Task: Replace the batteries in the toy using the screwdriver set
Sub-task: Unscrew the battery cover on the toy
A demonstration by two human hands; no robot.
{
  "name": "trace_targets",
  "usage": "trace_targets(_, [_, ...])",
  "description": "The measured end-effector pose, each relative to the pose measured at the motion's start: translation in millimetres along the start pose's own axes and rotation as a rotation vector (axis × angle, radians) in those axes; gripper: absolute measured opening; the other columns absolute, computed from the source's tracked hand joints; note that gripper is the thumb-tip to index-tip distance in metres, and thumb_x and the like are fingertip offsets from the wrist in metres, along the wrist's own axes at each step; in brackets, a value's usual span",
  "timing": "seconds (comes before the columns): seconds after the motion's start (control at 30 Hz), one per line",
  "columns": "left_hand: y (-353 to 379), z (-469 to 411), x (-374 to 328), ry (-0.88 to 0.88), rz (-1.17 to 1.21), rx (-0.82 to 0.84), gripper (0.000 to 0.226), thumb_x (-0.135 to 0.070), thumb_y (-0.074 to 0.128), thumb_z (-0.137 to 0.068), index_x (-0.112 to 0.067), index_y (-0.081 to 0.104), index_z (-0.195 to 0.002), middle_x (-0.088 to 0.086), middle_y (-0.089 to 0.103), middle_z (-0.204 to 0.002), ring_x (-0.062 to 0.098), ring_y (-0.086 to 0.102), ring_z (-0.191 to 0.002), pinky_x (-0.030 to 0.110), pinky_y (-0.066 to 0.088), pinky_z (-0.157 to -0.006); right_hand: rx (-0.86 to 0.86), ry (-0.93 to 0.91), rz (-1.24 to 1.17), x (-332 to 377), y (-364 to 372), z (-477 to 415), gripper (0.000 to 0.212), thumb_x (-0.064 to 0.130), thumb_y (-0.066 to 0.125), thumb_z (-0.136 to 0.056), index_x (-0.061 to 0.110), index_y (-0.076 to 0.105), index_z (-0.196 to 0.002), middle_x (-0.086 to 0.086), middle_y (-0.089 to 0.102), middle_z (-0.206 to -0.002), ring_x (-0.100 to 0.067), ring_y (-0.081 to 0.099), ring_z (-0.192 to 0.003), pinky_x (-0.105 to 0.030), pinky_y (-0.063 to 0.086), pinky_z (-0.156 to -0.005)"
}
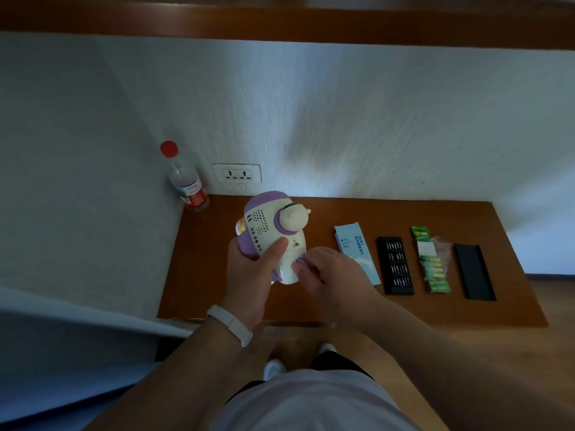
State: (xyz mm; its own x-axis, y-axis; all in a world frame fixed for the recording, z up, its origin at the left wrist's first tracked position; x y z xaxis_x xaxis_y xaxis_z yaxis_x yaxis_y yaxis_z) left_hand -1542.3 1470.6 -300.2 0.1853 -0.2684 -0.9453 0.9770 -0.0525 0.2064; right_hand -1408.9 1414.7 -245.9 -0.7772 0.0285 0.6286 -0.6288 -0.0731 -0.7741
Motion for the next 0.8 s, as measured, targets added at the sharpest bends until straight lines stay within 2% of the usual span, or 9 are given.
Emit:
trace_targets(0.2, [3,-3,-4,0.014,0.041,-0.014,0.075,-0.030,0.079,-0.067,-0.013,0.051,-0.134,0.005,0.069,-0.121,0.018,0.070,-0.104,0.030,0.059,-0.073,-0.038,0.014,-0.064,1,-3,-4,0.017,0.041,0.047,-0.099,0.029,0.051,-0.086,0.020,0.047,-0.073,-0.002,0.051,-0.072,-0.010,0.037,-0.058])
trace_targets(0.33, [5,-7,-6,0.012,0.067,0.008,0.067,-0.025,0.078,-0.070,-0.013,0.053,-0.132,0.005,0.070,-0.118,0.018,0.070,-0.104,0.028,0.059,-0.072,-0.058,0.004,-0.091,5,-3,-7,0.017,0.039,0.049,-0.099,0.027,0.054,-0.087,0.017,0.050,-0.076,-0.006,0.053,-0.075,-0.010,0.037,-0.059])
trace_targets(0.43, [2,-14,-7,0.016,0.050,0.031,0.073,-0.026,0.087,-0.072,-0.011,0.051,-0.135,0.009,0.068,-0.123,0.024,0.068,-0.110,0.036,0.060,-0.077,-0.074,-0.002,-0.103,6,-5,-9,0.017,0.038,0.050,-0.099,0.028,0.052,-0.085,0.018,0.049,-0.073,-0.004,0.053,-0.077,-0.010,0.039,-0.060])
trace_targets(0.53, [-1,-18,-6,0.004,0.036,0.039,0.082,-0.037,0.085,-0.065,-0.011,0.050,-0.135,0.011,0.066,-0.125,0.029,0.066,-0.113,0.048,0.060,-0.084,-0.080,-0.003,-0.117,7,-5,-10,0.020,0.037,0.050,-0.099,0.031,0.049,-0.080,0.017,0.048,-0.070,0.000,0.051,-0.081,-0.011,0.041,-0.064])
trace_targets(0.7, [-4,-18,-6,0.010,0.007,0.025,0.080,-0.040,0.084,-0.062,-0.013,0.053,-0.131,0.008,0.069,-0.120,0.028,0.067,-0.111,0.049,0.060,-0.084,-0.068,-0.018,-0.072,12,-6,-12,0.024,0.038,0.052,-0.097,0.030,0.048,-0.075,0.015,0.048,-0.067,-0.002,0.052,-0.075,-0.012,0.038,-0.057])
trace_targets(0.8, [-7,-18,-9,0.020,0.005,0.022,0.081,-0.038,0.084,-0.063,-0.012,0.052,-0.132,0.007,0.069,-0.121,0.027,0.068,-0.111,0.047,0.060,-0.081,-0.048,0.037,-0.132,9,-9,-13,0.025,0.039,0.057,-0.095,0.028,0.050,-0.074,0.011,0.052,-0.069,-0.005,0.053,-0.068,-0.013,0.037,-0.057])
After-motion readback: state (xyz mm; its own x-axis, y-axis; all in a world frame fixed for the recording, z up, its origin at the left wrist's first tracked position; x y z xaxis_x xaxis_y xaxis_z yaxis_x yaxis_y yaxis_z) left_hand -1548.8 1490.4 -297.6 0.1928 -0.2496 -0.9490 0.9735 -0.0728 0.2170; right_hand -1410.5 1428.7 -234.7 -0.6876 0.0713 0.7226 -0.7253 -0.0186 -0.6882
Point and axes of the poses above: each hand's wrist, its own z-axis away from the middle knuckle, its own y-axis out of the palm, x = y × z, the point moved 9 cm from there along -z, towards the middle knuckle
